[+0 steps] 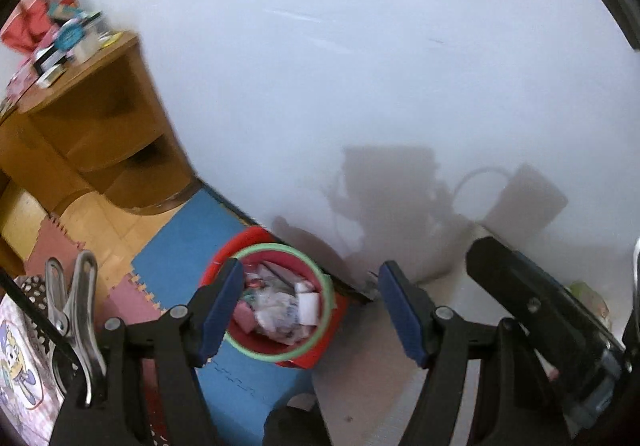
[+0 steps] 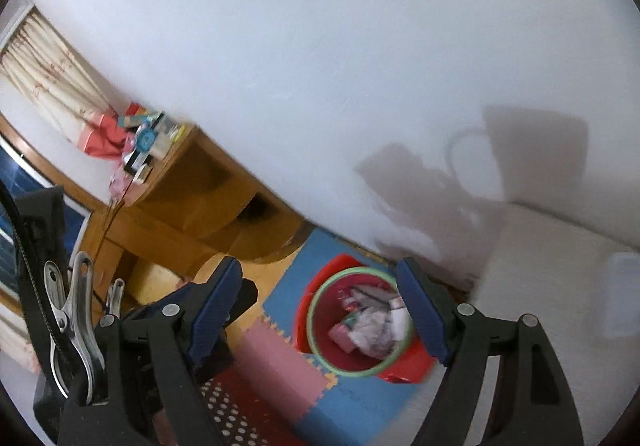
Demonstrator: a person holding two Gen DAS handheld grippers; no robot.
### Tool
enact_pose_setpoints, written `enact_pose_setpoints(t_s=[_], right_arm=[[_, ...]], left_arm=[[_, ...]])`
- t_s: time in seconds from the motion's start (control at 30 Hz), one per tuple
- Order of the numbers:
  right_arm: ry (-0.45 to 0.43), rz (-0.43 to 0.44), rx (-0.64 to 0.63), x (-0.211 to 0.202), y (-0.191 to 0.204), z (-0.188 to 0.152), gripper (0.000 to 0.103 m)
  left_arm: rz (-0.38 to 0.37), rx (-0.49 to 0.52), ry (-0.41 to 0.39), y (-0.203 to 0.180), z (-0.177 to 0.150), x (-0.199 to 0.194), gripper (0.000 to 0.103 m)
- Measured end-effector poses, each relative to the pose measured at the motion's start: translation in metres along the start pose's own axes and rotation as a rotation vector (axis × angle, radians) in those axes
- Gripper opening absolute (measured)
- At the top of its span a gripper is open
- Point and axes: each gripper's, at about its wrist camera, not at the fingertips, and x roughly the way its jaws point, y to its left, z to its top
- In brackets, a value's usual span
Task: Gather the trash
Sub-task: 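Raise both open grippers from the bucket and move back over the table, then grasp the white plastic tray with the left gripper while the right grasps the silver tube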
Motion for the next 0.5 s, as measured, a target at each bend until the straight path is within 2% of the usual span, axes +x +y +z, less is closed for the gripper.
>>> enact_pose_setpoints(t_s=[0.2, 0.33, 0.4, 0.5], right_arm=[[-0.071, -0.085, 0.001, -0.073, -0.054, -0.015, 0.081], [-0.06, -0.111, 0.001, -0.106, -0.11, -0.03, 0.081], [-0.054, -0.164, 0.006, -0.121, -0.137, -0.036, 0.081], [-0.076, -0.238, 0.044, -0.141, -0.173, -0.043, 0.081]], left_arm=[[-0.071, 0.116, 0.017, -0.076, -0.025, -0.005, 0.074], [-0.116, 0.196, 0.043, -0.123, -0.04, 0.003, 0.074], [-0.128, 0.232, 0.068, -0.146, -0.045, 0.011, 0.074], [-0.154, 0.244, 0.086, -0.16, -0.05, 0.022, 0.074]])
